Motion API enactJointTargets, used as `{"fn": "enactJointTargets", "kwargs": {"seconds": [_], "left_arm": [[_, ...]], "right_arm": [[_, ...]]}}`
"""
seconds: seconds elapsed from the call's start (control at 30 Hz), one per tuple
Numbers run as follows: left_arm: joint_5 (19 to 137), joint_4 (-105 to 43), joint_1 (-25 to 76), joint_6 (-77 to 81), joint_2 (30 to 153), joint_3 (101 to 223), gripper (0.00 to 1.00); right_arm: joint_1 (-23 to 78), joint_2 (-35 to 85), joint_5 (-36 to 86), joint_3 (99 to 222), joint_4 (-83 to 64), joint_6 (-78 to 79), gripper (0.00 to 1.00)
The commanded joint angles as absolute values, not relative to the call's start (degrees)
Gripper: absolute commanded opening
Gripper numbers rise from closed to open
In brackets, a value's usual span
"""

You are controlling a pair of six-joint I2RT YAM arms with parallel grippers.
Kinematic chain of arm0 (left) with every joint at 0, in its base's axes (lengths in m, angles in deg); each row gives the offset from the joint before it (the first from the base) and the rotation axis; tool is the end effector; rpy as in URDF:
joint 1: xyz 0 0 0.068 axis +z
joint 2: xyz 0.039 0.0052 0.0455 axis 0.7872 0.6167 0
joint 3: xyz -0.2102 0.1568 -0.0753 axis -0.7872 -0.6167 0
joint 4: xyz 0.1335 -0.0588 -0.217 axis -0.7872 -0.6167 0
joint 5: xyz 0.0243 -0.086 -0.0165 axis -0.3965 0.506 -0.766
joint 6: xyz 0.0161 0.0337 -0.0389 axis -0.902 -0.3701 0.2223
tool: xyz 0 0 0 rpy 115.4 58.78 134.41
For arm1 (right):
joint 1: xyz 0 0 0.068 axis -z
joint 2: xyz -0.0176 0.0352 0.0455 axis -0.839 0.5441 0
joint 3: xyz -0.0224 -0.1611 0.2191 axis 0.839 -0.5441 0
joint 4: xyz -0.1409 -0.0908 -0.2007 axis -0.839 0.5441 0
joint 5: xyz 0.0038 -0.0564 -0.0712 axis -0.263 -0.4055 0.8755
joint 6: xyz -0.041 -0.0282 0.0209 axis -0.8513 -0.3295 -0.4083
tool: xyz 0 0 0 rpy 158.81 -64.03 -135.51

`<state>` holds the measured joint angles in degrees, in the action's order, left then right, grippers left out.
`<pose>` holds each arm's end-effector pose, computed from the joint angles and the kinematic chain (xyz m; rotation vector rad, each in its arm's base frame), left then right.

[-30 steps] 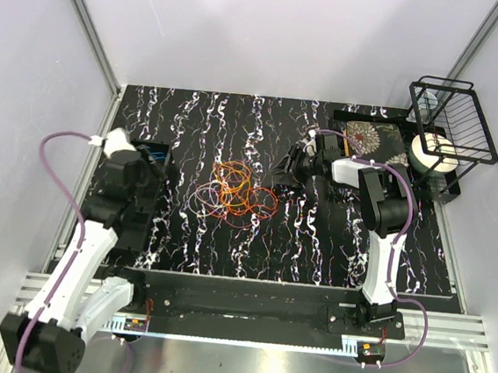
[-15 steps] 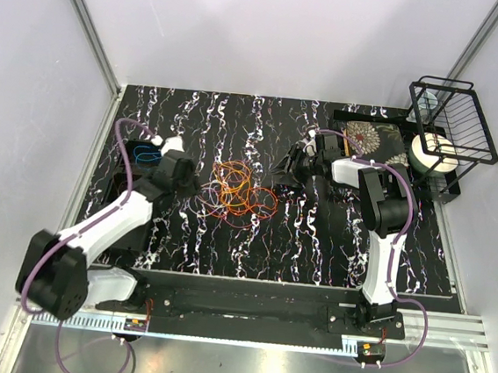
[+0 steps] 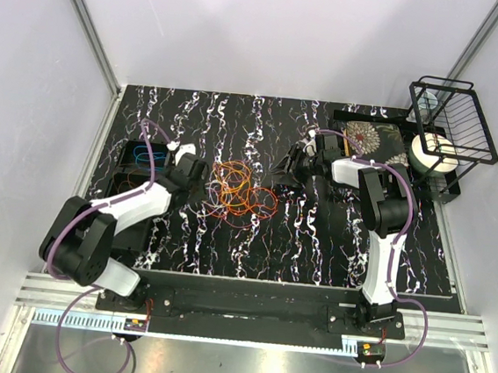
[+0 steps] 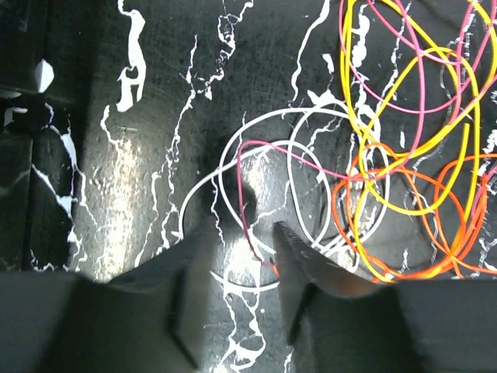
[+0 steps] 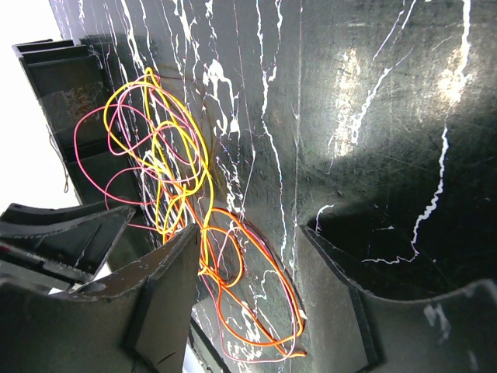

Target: Untangle the cables

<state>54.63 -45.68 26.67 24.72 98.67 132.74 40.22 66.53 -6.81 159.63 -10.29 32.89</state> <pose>0.2564 -0.1106 0.1824 -0.3025 2.4149 -0.1395 0.4140 0.1486 0.1189 0.1526 2.5400 1.2498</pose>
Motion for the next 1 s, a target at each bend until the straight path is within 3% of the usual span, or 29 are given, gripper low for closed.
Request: {"fn": "enactJointTargets", "kwargs": {"seconds": [0.0, 0.03, 0.07, 0.23, 0.73, 0.97], "left_arm": [[52.4, -42.0, 26.3, 24.9, 101.3, 136.8, 0.28], [52.5, -41.8, 26.3, 24.9, 101.9, 137.1, 0.10], [52.7, -42.0, 26.3, 25.3, 102.5, 137.7, 0.00], [51.2, -45.9, 24.4, 25.7, 102.4, 141.7, 0.00], [51.6, -60.3, 22.8, 23.1, 85.5, 156.1, 0.00], [51.3, -62.8, 22.7, 16.3, 83.5, 171.3, 0.00]], "right_arm": [[40.3, 67.0, -3.6, 159.6, -8.4, 31.1, 0.59], [40.3, 67.0, -3.7, 159.6, -8.4, 31.1, 0.60], [40.3, 67.1, -3.7, 159.6, -8.4, 31.1, 0.59], [40.3, 67.3, -3.8, 159.7, -8.4, 31.2, 0.59], [40.3, 67.4, -3.9, 159.8, -8.4, 31.3, 0.59], [40.3, 67.4, -4.0, 159.8, -8.4, 31.3, 0.59]]}}
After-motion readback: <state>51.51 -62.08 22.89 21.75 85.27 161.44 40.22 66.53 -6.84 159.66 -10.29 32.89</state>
